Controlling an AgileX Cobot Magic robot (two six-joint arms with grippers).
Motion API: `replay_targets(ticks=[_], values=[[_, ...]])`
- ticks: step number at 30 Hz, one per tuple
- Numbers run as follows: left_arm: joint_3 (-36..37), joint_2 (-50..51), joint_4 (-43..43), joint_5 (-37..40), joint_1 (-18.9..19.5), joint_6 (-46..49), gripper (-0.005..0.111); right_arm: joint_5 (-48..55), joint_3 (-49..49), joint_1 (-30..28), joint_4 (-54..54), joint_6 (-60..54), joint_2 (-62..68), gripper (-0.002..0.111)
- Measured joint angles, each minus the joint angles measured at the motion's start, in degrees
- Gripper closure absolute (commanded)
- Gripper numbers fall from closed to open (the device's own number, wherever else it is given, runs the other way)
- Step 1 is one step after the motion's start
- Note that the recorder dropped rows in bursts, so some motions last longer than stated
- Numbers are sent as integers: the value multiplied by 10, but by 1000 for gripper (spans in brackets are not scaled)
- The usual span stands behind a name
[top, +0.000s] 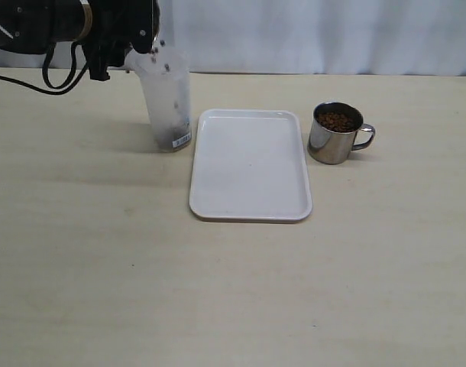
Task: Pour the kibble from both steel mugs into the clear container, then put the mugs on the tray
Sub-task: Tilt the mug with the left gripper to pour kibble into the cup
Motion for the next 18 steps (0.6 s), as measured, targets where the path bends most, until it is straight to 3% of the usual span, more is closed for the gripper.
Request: replay_targets(ticks=[18], values=[[0, 0, 0, 13, -6, 58, 107, 0, 0, 0, 0, 0, 0, 103]])
